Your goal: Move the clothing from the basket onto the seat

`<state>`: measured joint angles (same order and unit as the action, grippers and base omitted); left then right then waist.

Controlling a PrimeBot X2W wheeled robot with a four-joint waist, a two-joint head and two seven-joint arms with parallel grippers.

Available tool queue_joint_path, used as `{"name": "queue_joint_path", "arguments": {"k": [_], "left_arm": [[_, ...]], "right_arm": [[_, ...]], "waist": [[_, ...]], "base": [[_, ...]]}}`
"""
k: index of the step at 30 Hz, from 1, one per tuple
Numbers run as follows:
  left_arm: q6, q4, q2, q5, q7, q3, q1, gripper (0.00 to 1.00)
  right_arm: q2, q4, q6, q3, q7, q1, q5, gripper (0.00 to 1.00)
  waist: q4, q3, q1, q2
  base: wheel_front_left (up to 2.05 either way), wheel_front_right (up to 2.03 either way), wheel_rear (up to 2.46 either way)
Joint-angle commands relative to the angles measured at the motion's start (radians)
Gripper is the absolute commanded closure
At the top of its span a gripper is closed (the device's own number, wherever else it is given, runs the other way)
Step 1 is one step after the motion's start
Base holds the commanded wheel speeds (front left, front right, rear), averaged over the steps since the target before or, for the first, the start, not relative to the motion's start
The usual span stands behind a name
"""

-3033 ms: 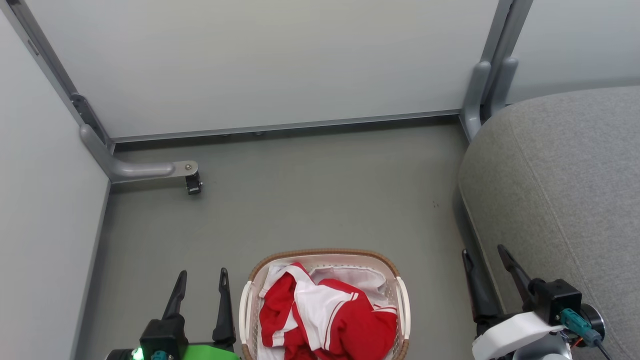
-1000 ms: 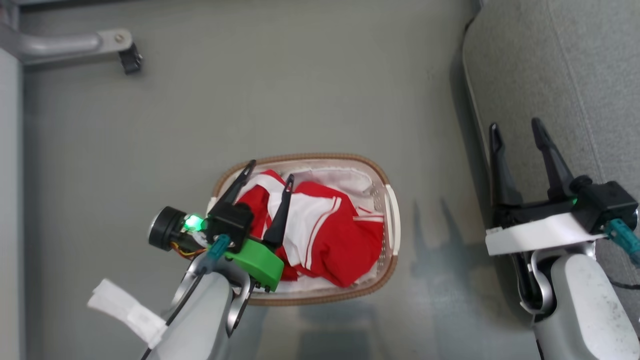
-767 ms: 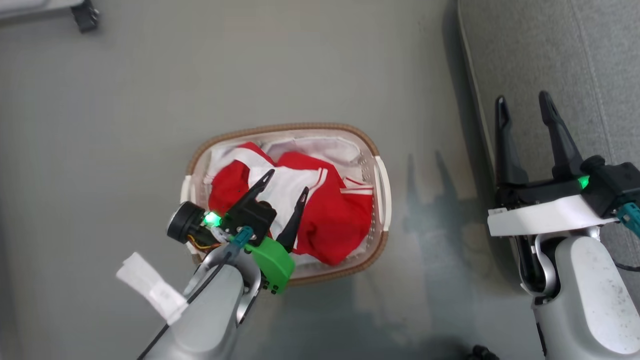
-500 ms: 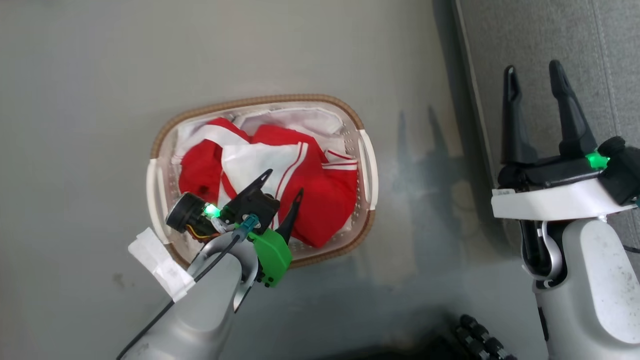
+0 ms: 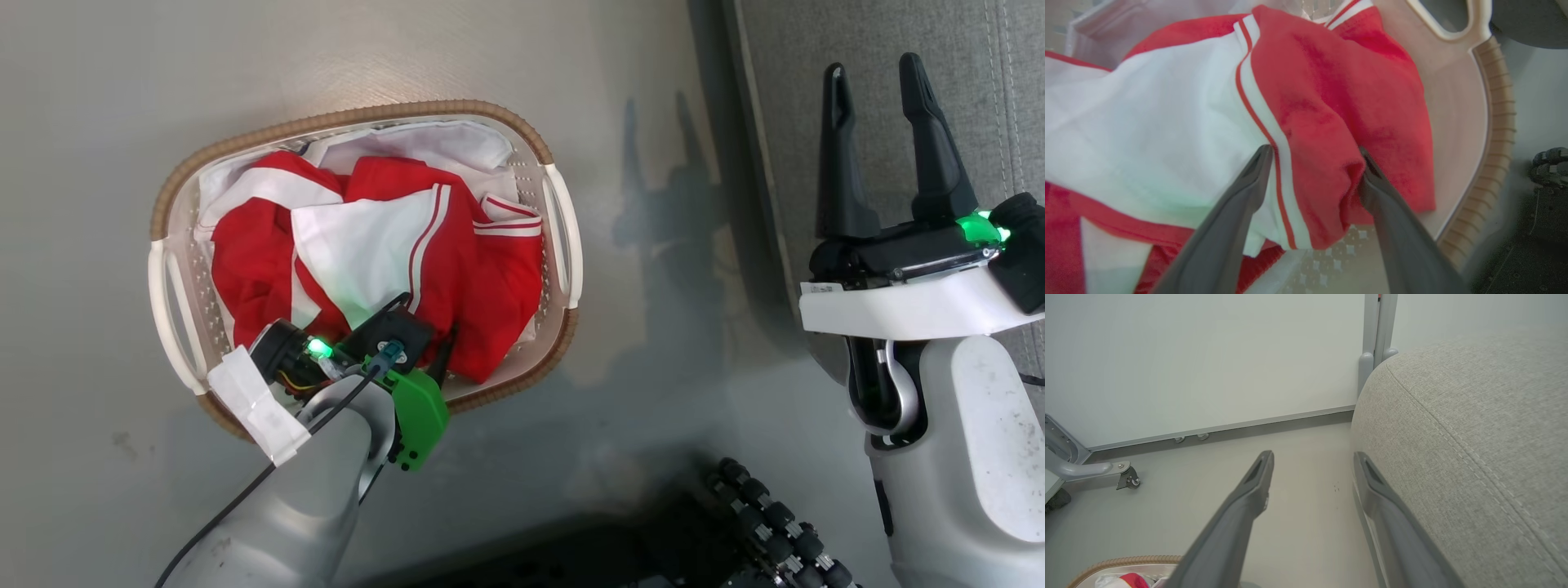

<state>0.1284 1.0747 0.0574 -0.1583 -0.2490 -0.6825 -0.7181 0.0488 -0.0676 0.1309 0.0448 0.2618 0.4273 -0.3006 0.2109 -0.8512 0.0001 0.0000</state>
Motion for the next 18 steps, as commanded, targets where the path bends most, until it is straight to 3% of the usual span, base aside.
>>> {"name": "queue_joint_path", "arguments": {"k": [1,2,4,5,18], "left_arm": [[-0.005,0.01,0.01,-0.003,-0.008,0.001,-0.021,0.2],[-0.007,0.014,0.01,-0.004,-0.007,0.001,-0.026,0.57],[-0.012,0.018,0.01,-0.006,-0.011,0.003,-0.03,0.91],[-0.012,0.018,0.011,-0.007,-0.013,0.004,-0.032,1.0],[-0.022,-0.109,0.016,-0.035,-0.017,0.029,0.045,1.0]], "right_arm": [[0.003,-0.001,0.0,0.002,0.005,0.015,-0.007,0.0],[0.003,0.001,0.0,0.003,0.005,0.015,-0.008,0.0],[0.003,0.005,0.0,0.004,0.005,0.014,-0.009,0.0],[0.003,0.007,0.0,0.005,0.005,0.014,-0.009,0.0],[0.003,0.058,0.0,0.005,0.005,-0.024,0.035,0.0]], "waist": [[0.01,-0.012,-0.0001,0.0],[0.01,-0.013,-0.0001,0.0],[0.009,-0.012,-0.0001,0.0],[0.009,-0.01,-0.0001,0.0],[-0.033,0.14,-0.0001,0.0]], "base": [[0.0,0.0,0.0],[0.0,0.0,0.0],[0.0,0.0,0.0],[0.0,0.0,0.0],[0.0,0.0,0.0]]}}
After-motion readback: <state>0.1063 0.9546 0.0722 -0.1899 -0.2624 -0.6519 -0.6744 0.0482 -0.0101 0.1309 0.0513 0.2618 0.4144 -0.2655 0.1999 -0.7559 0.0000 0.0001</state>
